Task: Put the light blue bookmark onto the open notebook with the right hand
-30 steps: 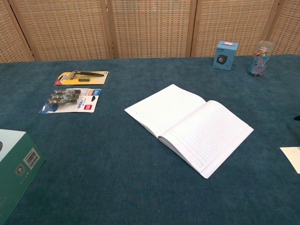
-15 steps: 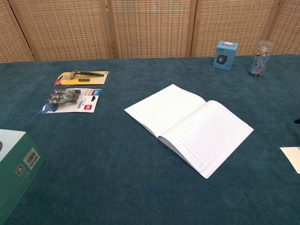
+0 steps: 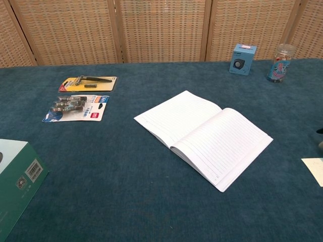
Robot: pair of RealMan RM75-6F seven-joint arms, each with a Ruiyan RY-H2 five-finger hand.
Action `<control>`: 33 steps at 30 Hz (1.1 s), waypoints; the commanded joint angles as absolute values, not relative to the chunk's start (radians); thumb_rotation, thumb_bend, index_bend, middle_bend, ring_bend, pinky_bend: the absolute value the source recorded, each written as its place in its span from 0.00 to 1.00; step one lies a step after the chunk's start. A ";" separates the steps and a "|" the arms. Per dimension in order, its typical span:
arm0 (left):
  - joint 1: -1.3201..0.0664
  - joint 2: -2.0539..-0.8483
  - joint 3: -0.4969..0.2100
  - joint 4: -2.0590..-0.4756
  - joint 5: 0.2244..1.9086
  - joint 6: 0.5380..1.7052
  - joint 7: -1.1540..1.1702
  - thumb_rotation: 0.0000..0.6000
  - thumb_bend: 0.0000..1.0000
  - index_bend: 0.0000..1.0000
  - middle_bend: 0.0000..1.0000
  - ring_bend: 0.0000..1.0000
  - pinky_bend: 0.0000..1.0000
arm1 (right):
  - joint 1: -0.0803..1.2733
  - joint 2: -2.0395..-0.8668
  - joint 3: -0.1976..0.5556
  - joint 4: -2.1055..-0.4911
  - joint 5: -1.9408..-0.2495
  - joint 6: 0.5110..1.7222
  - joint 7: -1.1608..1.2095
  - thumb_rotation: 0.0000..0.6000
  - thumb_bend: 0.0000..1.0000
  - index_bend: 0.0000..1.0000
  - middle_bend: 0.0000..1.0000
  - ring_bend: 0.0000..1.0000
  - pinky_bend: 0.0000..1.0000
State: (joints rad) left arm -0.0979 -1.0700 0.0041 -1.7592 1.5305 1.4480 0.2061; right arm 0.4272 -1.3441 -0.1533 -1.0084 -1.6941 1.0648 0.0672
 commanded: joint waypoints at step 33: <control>-0.098 -1.066 0.008 -1.760 1.534 1.445 0.197 1.00 0.00 0.00 0.00 0.00 0.00 | 0.430 -1.363 -0.157 -1.004 -1.699 1.082 0.059 1.00 0.00 0.60 0.00 0.00 0.17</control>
State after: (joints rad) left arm -0.0982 -1.0659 0.0075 -1.7603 1.5340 1.4453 0.1969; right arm 0.4296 -1.3626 -0.1573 -1.0043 -1.6993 1.0821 0.0587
